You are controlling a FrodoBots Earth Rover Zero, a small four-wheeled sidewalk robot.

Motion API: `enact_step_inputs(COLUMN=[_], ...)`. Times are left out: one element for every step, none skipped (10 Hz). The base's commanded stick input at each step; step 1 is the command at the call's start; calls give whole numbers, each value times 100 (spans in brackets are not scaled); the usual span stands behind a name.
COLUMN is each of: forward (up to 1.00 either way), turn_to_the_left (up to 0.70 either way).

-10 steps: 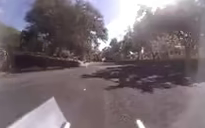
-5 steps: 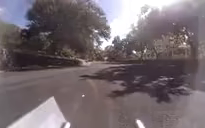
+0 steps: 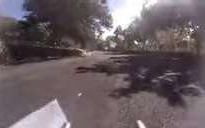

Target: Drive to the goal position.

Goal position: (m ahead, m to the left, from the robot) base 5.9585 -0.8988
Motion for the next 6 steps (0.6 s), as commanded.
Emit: enact_step_inputs(forward=[70, 70, 70, 70, 70, 70], turn_to_the_left=[0, 0, 0, 0, 0, 0])
